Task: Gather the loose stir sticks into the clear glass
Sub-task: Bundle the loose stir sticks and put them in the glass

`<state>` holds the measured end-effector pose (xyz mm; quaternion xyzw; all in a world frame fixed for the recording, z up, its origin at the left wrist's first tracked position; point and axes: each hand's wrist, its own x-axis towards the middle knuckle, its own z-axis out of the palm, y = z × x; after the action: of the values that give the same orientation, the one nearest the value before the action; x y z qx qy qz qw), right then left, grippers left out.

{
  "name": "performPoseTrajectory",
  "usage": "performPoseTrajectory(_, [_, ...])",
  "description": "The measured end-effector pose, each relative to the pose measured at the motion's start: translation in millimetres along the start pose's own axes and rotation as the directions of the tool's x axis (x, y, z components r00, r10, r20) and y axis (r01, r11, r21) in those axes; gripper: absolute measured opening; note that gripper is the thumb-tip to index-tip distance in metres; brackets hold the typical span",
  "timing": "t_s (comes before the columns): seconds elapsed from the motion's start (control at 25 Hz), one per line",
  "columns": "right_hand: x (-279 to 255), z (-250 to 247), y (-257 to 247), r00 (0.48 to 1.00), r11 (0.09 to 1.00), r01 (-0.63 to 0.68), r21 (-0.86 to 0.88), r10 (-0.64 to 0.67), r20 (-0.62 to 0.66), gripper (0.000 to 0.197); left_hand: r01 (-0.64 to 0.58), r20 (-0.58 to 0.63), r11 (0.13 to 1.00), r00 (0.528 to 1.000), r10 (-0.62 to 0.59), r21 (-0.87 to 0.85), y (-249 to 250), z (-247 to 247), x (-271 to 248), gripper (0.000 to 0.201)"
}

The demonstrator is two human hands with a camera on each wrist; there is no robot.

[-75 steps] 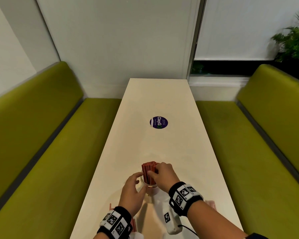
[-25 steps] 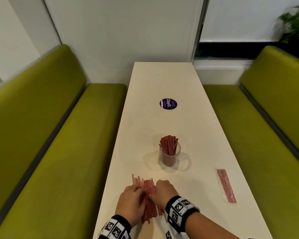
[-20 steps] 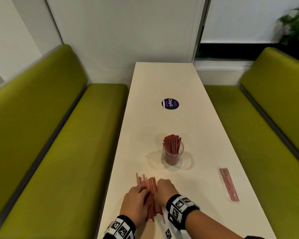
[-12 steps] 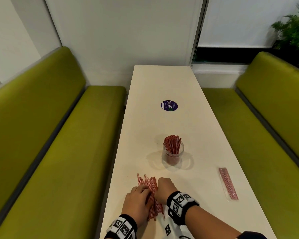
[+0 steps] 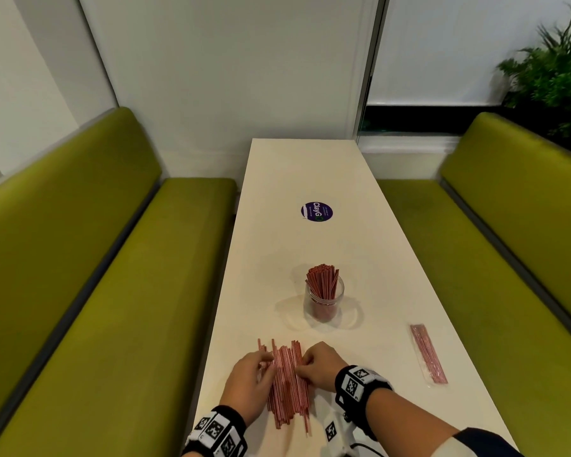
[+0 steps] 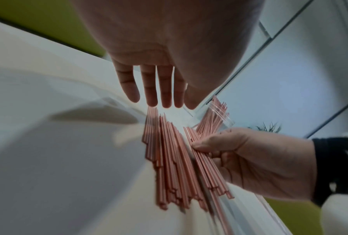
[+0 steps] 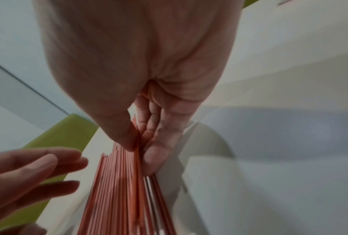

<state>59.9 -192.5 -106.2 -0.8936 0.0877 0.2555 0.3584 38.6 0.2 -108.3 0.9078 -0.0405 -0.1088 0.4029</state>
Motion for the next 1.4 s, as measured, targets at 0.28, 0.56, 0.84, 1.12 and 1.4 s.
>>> performPoseTrajectory(0.28, [-24, -14, -5, 0.994, 0.821, 0.056, 0.568, -0.099, 0.046, 0.017, 0.352, 0.173, 0.721, 0.934, -0.313, -0.596, 40, -4, -2, 0.027])
performPoseTrajectory(0.56, [-49, -43, -33, 0.927, 0.878, 0.3, 0.374, -0.361, 0.104, 0.017, 0.522, 0.489, 0.099, 0.839, -0.241, -0.847, 99, 5, 5, 0.04])
performPoseTrajectory(0.84, [-59, -71, -35, 0.962, 0.611, 0.239, 0.755, -0.255, -0.098, 0.02, 0.215, 0.315, -0.353, 0.915, -0.254, -0.91, 134, -11, 18, 0.035])
performPoseTrajectory(1.12, [-71, -83, -36, 0.934, 0.247, -0.251, 0.936, -0.192, 0.301, 0.024, 0.042, 0.079, -0.121, 0.946, -0.314, -0.992, 138, -5, 29, 0.034])
performPoseTrajectory(1.4, [-59, -82, -31, 0.942, 0.385, -0.131, 0.914, -0.239, 0.236, 0.007, 0.085, 0.043, 0.147, 0.963, -0.268, -0.985, 137, -5, 13, 0.018])
